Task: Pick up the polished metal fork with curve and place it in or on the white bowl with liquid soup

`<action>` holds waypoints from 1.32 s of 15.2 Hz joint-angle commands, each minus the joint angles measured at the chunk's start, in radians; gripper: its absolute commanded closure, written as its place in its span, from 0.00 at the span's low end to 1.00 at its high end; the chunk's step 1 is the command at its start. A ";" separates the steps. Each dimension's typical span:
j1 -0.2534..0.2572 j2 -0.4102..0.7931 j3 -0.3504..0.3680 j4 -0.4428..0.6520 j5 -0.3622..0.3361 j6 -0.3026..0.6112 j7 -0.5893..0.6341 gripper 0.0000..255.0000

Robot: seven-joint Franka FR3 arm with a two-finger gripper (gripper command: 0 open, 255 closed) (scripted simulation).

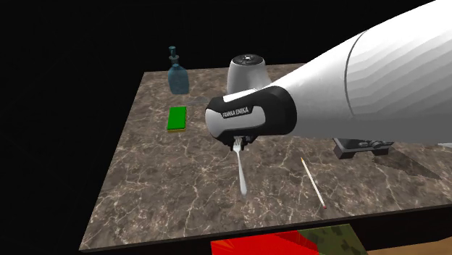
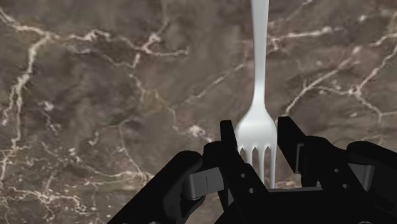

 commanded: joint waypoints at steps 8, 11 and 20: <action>0.001 -0.071 -0.006 0.058 0.015 -0.129 -0.013 1.00; 0.002 -0.091 -0.008 0.082 0.019 -0.171 -0.016 1.00; 0.002 -0.136 -0.014 0.162 0.025 -0.297 -0.021 1.00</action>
